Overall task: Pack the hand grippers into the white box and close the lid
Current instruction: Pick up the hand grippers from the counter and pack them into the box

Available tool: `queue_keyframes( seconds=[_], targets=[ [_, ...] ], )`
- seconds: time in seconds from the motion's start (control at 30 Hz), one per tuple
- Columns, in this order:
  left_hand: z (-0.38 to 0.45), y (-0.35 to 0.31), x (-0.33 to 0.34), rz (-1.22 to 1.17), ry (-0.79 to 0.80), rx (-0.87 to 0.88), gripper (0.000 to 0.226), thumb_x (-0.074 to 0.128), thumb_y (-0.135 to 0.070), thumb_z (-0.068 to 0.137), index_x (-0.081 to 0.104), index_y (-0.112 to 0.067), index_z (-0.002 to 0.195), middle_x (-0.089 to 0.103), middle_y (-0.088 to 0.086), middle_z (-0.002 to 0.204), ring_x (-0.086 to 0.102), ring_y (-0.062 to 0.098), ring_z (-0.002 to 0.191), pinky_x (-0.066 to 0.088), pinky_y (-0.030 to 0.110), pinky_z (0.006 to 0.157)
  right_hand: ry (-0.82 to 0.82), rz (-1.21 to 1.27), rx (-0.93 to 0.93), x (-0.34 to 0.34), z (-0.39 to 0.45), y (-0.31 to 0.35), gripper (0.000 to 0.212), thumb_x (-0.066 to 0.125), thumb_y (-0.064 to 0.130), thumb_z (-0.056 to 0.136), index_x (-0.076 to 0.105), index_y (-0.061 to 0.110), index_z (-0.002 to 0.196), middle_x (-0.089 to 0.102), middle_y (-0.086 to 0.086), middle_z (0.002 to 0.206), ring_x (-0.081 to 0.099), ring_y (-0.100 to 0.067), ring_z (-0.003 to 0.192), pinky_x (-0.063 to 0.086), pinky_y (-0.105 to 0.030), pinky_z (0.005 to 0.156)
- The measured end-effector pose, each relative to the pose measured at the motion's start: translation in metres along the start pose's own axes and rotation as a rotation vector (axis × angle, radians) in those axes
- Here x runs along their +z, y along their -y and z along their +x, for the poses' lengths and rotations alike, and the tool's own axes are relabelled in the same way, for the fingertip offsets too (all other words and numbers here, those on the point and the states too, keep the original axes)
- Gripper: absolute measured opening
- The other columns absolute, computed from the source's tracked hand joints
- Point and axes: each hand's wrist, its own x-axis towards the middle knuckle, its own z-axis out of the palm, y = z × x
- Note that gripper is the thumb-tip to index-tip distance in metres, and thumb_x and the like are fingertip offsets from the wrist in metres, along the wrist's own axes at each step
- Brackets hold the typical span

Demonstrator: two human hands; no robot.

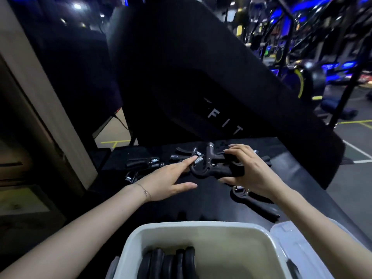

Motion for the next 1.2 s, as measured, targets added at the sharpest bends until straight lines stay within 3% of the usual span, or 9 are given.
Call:
queue_keyframes(
  seconds=[0.2,0.37,0.47,0.53,0.67,0.8,0.97,1.1,1.2],
  targets=[
    [-0.032,-0.057,-0.032,0.042,-0.25,0.176,0.086,0.06,-0.053,0.082,0.009,-0.033,0.149,-0.006,-0.023,0.155,0.017,-0.006,0.137,0.02,0.016,0.112,-0.126,0.038,-0.034,-0.04,-0.019,0.055,0.077,0.082,0.043,0.058,0.057,0.004,0.119,0.057,-0.011,0.12,0.044,-0.013,0.118,0.029,-0.012,0.102],
    [-0.052,-0.088,-0.044,0.469,-0.389,0.394,0.077,0.044,-0.06,0.082,0.03,-0.018,0.145,0.029,-0.004,0.154,0.017,0.01,0.144,0.022,0.032,0.116,-0.154,0.144,-0.043,-0.058,-0.04,0.095,0.082,0.087,0.038,0.056,0.05,0.007,0.123,0.048,0.005,0.12,0.048,-0.012,0.118,0.028,-0.001,0.098],
    [-0.064,-0.099,-0.043,0.478,-0.32,0.428,0.073,0.056,-0.053,0.08,0.042,-0.009,0.138,0.05,0.003,0.14,0.033,0.017,0.138,0.036,0.04,0.11,-0.164,0.134,-0.097,-0.065,-0.05,0.114,0.08,0.082,0.043,0.056,0.049,0.004,0.118,0.044,0.006,0.121,0.036,-0.01,0.13,0.026,-0.002,0.101],
    [-0.073,-0.107,-0.04,0.467,-0.299,0.428,0.073,0.065,-0.047,0.08,0.043,-0.009,0.138,0.053,0.005,0.136,0.037,0.018,0.136,0.037,0.037,0.109,-0.12,0.125,-0.105,-0.071,-0.057,0.124,0.082,0.074,0.054,0.056,0.048,0.005,0.117,0.044,0.009,0.119,0.03,-0.005,0.132,0.026,-0.002,0.101],
    [-0.092,-0.121,-0.031,0.286,-0.207,0.265,0.072,0.067,-0.041,0.08,0.035,-0.021,0.142,0.048,-0.004,0.136,0.035,0.006,0.13,0.039,0.031,0.104,-0.01,0.182,-0.036,-0.079,-0.075,0.135,0.084,0.075,0.056,0.055,0.048,0.013,0.121,0.04,0.016,0.124,0.032,0.001,0.129,0.028,-0.005,0.099],
    [-0.105,-0.128,-0.021,-0.057,-0.238,0.116,0.067,0.073,-0.04,0.075,0.046,-0.025,0.135,0.06,-0.004,0.119,0.054,0.008,0.112,0.043,0.029,0.1,-0.108,0.389,0.152,-0.078,-0.089,0.141,0.089,0.085,0.031,0.061,0.038,0.018,0.137,0.049,0.014,0.127,0.048,0.002,0.118,0.033,-0.001,0.095],
    [-0.111,-0.138,-0.005,-0.434,-0.25,-0.019,0.047,0.078,-0.037,0.072,0.061,-0.027,0.115,0.069,-0.013,0.096,0.064,-0.005,0.088,0.049,0.013,0.083,-0.163,0.834,0.335,-0.071,-0.094,0.154,0.048,0.076,0.009,0.072,0.058,0.013,0.116,0.071,0.001,0.103,0.069,-0.006,0.092,0.053,-0.023,0.078],
    [-0.105,-0.135,0.017,-0.691,-0.237,-0.144,0.043,0.081,-0.031,0.07,0.062,-0.017,0.106,0.073,-0.002,0.096,0.069,0.006,0.088,0.054,0.021,0.077,-0.194,0.926,0.476,-0.06,-0.097,0.167,0.014,0.072,0.008,0.078,0.071,0.014,0.091,0.074,0.006,0.075,0.066,-0.005,0.068,0.053,-0.018,0.06],
    [-0.101,-0.128,0.033,-0.756,-0.195,-0.238,0.054,0.082,-0.04,0.064,0.06,-0.013,0.106,0.073,0.003,0.095,0.07,0.011,0.084,0.056,0.025,0.072,-0.063,0.888,0.567,-0.054,-0.103,0.167,0.01,0.072,0.019,0.081,0.075,0.017,0.09,0.075,0.004,0.078,0.066,-0.005,0.073,0.055,-0.025,0.068]
  ],
)
